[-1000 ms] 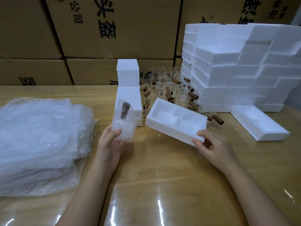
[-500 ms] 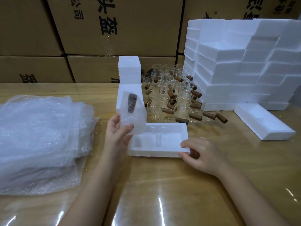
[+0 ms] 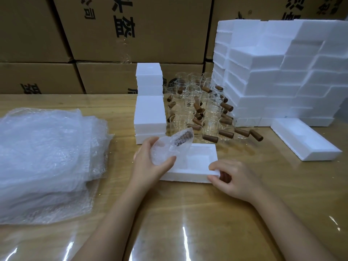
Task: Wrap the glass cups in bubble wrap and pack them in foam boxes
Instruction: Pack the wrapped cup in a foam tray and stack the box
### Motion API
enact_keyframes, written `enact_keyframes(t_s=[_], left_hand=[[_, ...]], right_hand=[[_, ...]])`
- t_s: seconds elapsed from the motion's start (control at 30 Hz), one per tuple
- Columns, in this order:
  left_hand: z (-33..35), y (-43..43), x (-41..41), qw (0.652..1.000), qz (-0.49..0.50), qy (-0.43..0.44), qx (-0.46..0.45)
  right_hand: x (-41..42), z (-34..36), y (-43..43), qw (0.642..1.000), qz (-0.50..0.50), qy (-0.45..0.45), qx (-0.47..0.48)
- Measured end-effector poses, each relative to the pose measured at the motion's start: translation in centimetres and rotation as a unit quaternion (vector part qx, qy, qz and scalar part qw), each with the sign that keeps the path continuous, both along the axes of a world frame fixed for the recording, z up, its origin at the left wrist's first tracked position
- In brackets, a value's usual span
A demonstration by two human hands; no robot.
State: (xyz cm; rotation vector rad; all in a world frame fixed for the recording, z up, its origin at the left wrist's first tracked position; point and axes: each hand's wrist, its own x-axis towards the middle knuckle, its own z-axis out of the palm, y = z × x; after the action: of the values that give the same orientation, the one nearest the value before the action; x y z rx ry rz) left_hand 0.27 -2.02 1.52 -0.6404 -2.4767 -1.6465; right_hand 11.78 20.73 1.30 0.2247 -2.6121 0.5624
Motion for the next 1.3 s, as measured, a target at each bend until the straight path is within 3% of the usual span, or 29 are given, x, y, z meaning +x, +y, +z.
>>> enact_keyframes(t_s=[0.6, 0.83, 0.9, 1.0, 1.1, 1.2, 1.3], left_hand=[[0.6, 0.1, -0.3, 0.984, -0.029, 0.069, -0.162], [-0.4, -0.4, -0.6, 0.990, -0.095, 0.011, -0.106], [-0.4, -0.9, -0.9, 0.993, -0.105, -0.061, 0.013], [0.0, -1.3, -1.5, 0.965, -0.078, -0.172, 0.181], [-0.2, -1.6, -1.5, 0.965, -0.081, -0.192, 0.156], [-0.3, -1.5, -1.0, 0.977, -0.091, -0.165, 0.103], [-0.3, -1.3, -0.8, 0.981, -0.078, -0.138, 0.110]], right_hand=[[-0.1, -0.5, 0.6, 0.995, -0.025, -0.062, -0.068], [0.1, -0.4, 0.5, 0.994, -0.046, -0.068, -0.076], [0.0, -0.4, 0.4, 0.994, -0.052, -0.064, -0.075], [-0.3, -0.1, -0.1, 0.996, -0.067, 0.001, -0.051], [-0.5, 0.4, -1.0, 0.997, -0.069, 0.036, 0.005], [-0.9, 0.3, -2.6, 0.998, -0.047, 0.007, 0.039], [-1.2, -0.1, -3.7, 0.998, -0.033, -0.008, 0.044]])
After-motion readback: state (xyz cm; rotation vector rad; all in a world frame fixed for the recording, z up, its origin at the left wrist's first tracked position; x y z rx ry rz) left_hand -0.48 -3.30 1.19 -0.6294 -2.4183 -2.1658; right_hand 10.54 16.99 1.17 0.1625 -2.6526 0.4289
